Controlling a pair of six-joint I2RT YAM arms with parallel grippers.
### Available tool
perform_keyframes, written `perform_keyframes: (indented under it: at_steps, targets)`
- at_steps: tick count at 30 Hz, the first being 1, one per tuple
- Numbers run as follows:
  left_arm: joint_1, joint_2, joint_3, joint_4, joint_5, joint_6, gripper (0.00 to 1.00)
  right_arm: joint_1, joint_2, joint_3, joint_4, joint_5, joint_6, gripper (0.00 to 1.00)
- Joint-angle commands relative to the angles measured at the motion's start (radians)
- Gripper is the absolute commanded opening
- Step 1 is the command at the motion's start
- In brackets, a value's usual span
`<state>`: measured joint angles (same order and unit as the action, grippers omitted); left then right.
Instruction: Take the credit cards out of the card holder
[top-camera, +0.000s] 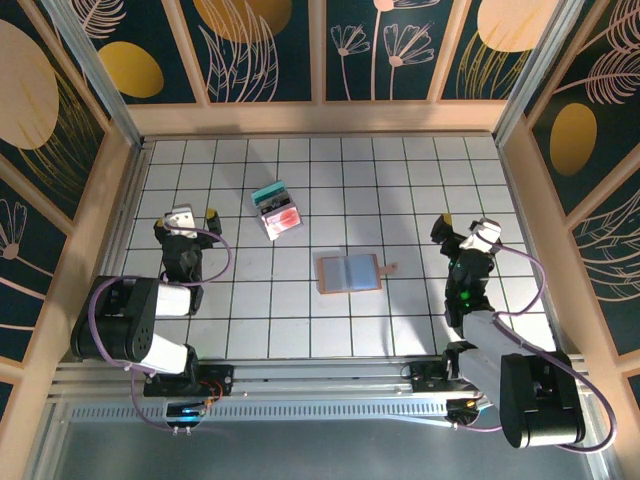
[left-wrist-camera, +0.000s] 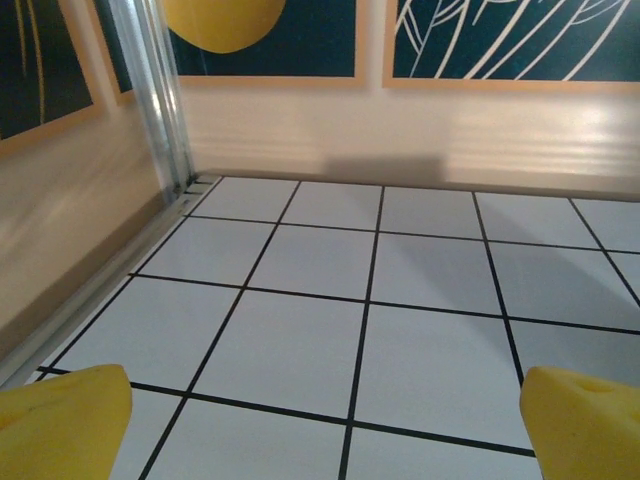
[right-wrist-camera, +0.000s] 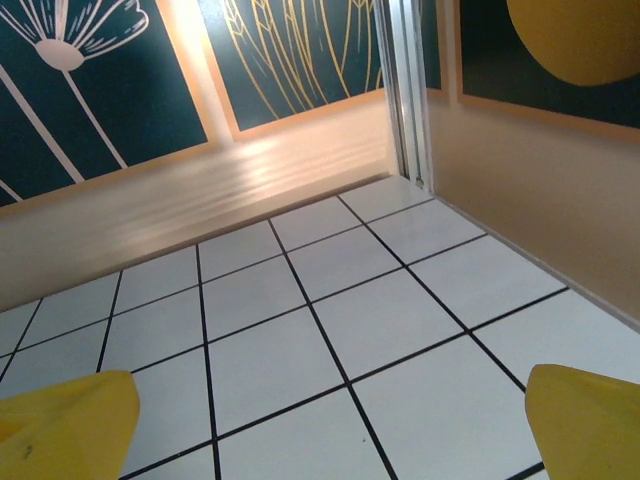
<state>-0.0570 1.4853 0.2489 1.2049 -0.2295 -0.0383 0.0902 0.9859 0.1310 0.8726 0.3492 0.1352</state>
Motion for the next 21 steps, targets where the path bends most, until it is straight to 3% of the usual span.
perform_keyframes:
  at_steps: [1, 2, 13, 21]
  targets:
    - [0.017, 0.06, -0.037, 0.16, 0.07, -0.008, 0.99, -0.013, 0.028, 0.0, 0.097, -0.014, -0.045, 0.99]
    - [0.021, 0.03, -0.017, 0.064, 0.085, -0.007, 0.99, -0.013, 0.042, -0.002, 0.121, -0.02, -0.051, 0.99]
    - [0.043, 0.035, -0.014, 0.076, 0.133, -0.018, 0.99, -0.031, 0.262, -0.008, 0.403, -0.108, -0.135, 0.99]
    - [0.044, 0.035, -0.015, 0.076, 0.133, -0.017, 0.99, -0.151, 0.318, -0.045, 0.473, -0.227, -0.04, 0.99]
